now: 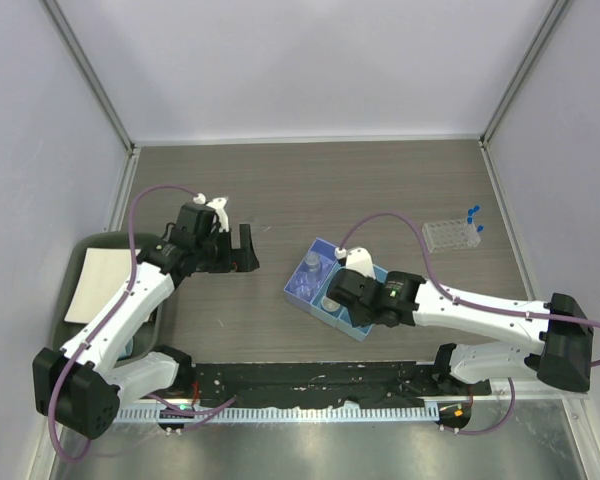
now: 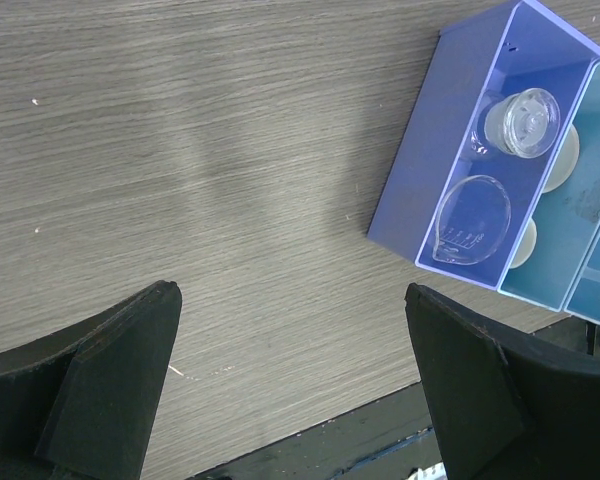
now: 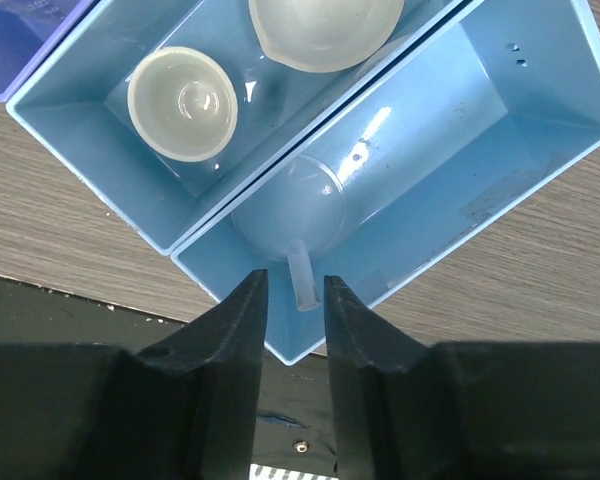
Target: Organize the chemistry lab equipment
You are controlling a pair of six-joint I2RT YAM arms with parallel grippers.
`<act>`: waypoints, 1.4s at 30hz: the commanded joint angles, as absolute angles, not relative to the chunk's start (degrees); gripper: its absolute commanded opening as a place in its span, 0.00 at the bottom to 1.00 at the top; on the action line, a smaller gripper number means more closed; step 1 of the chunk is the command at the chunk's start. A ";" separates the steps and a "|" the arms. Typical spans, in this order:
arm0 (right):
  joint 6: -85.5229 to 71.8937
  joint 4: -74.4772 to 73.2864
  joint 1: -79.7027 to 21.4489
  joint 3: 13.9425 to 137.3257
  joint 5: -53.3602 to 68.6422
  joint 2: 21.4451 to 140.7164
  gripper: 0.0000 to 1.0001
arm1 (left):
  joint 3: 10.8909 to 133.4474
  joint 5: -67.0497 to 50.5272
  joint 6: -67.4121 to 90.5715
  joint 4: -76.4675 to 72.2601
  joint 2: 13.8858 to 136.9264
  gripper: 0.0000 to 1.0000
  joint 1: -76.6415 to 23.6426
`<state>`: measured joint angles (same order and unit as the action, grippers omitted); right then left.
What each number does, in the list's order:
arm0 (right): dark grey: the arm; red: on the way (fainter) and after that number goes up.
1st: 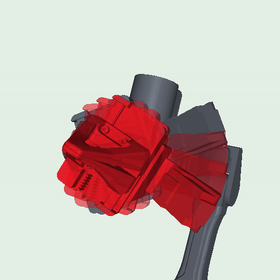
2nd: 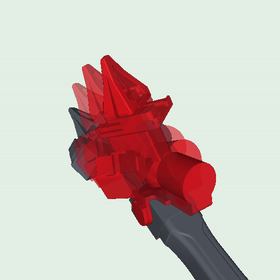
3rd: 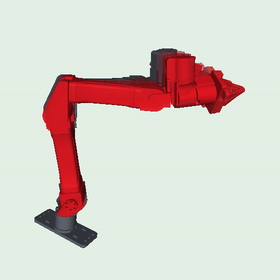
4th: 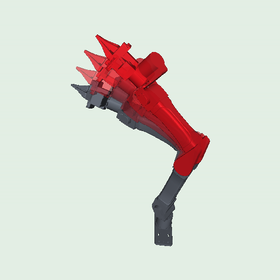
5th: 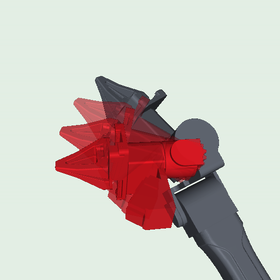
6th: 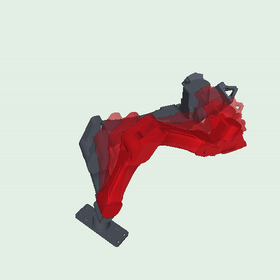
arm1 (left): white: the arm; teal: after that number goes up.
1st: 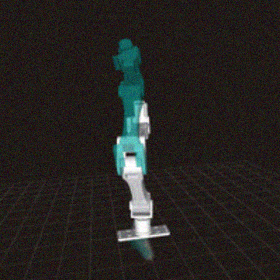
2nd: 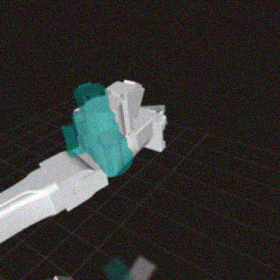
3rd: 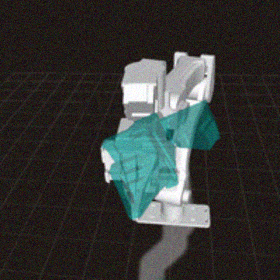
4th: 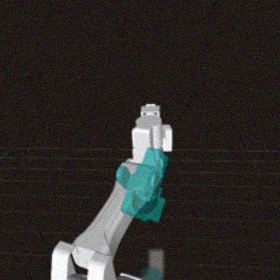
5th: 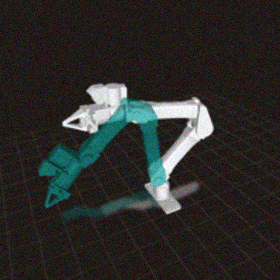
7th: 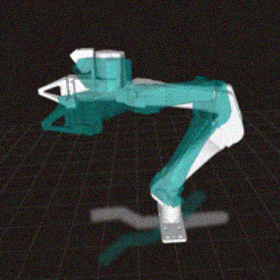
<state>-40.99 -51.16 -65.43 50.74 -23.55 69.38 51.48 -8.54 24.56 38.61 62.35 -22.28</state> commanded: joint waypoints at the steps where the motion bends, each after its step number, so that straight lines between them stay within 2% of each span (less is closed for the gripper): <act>1: -42.80 -51.15 -66.27 50.71 -25.66 69.17 0.38 | 52.12 -7.91 23.55 38.23 61.96 1.00 -22.76; 9: -42.19 -60.11 -68.03 59.32 -30.14 69.78 0.46 | 52.12 -7.65 23.55 38.15 63.01 1.00 -22.94; 14: -40.00 -66.52 -68.03 66.52 -39.08 72.33 0.48 | 52.56 -7.21 24.25 38.15 65.03 1.00 -22.94; 18: -36.57 -66.63 -67.94 72.59 -45.34 74.61 0.54 | 53.17 -7.64 25.93 37.71 66.79 1.00 -22.94; 22: -28.67 -60.06 -65.49 80.31 -47.90 79.18 0.56 | 55.28 -6.33 26.80 38.67 68.99 1.00 -22.59; 28: -18.90 -43.54 -53.36 86.12 -33.10 86.38 0.56 | 57.48 -8.69 29.53 37.09 72.32 1.00 -18.64; 30: -18.90 -40.62 -49.94 88.06 -29.63 88.67 0.52 | 58.62 -9.66 29.97 36.92 73.82 1.00 -16.54; 38: -21.61 -33.41 -42.72 100.54 -12.43 105.81 0.42 | 60.55 -18.44 30.76 34.54 82.07 0.92 -9.06; 42: -23.64 -29.54 -41.40 103.97 -5.20 112.05 0.43 | 62.31 -20.73 31.02 34.19 86.82 0.90 -5.90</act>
<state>-21.56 -35.70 -42.37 99.55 -15.66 108.68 59.09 -15.33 30.06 36.49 83.35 -8.45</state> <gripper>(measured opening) 0.422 0.908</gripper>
